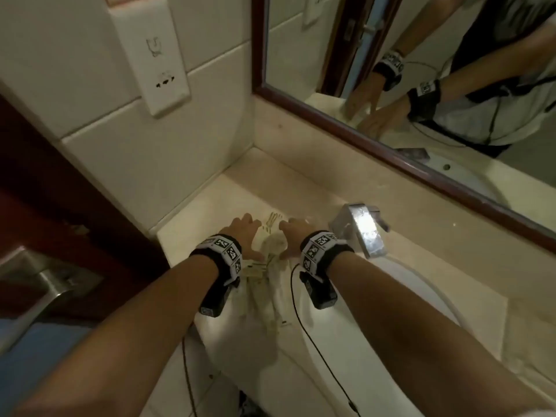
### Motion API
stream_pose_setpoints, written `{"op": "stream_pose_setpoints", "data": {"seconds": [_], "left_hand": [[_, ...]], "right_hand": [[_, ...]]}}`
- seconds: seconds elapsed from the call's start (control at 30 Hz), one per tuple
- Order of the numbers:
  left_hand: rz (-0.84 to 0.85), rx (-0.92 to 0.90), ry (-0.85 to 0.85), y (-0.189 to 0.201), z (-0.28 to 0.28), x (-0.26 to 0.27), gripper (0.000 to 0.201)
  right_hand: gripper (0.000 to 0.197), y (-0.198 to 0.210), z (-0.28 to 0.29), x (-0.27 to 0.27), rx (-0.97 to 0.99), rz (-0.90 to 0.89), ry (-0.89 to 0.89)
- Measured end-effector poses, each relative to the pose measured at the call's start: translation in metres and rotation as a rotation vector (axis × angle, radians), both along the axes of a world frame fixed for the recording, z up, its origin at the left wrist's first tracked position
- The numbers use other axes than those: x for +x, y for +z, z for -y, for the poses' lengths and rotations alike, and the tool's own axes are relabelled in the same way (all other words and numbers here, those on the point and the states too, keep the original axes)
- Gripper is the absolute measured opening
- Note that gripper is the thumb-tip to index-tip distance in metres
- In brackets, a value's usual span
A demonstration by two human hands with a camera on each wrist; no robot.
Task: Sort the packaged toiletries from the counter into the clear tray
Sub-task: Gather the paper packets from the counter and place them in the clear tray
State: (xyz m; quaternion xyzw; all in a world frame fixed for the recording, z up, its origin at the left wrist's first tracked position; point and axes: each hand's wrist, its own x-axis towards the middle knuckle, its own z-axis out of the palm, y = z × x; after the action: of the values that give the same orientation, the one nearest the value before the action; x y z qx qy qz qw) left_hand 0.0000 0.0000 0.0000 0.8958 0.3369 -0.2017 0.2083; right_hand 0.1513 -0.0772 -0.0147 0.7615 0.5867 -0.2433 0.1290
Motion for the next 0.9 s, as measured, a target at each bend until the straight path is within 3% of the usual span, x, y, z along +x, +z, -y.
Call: {"op": "stream_pose_setpoints", "data": {"seconds": [0.1, 0.2, 0.37, 0.53, 0.7, 0.83, 0.9], "left_hand": [[-0.018, 0.012, -0.022, -0.012, -0.002, 0.005, 0.092], [-0.006, 0.015, -0.039, -0.023, -0.002, 0.008, 0.084], [0.145, 0.010, 0.062, -0.024, -0.002, 0.010, 0.046], [0.193, -0.094, 0.179, -0.006, -0.016, 0.013, 0.010], [0.251, -0.133, 0.295, 0.017, -0.026, 0.011, 0.009], [0.327, -0.103, 0.359, 0.042, -0.018, 0.013, 0.019], [0.362, -0.103, 0.378, 0.057, -0.011, 0.015, 0.014]], "right_hand": [[0.077, 0.003, -0.001, -0.002, 0.005, 0.022, 0.016], [0.069, 0.002, 0.000, -0.003, -0.009, 0.101, 0.035], [0.037, 0.009, -0.002, 0.000, 0.036, 0.062, -0.016], [0.040, 0.031, -0.005, 0.007, -0.073, -0.078, -0.099], [0.045, 0.068, 0.007, 0.015, -0.030, -0.180, -0.188], [0.045, 0.097, 0.026, 0.026, 0.056, -0.169, -0.204], [0.044, 0.108, 0.037, 0.030, 0.090, -0.154, -0.201]]}}
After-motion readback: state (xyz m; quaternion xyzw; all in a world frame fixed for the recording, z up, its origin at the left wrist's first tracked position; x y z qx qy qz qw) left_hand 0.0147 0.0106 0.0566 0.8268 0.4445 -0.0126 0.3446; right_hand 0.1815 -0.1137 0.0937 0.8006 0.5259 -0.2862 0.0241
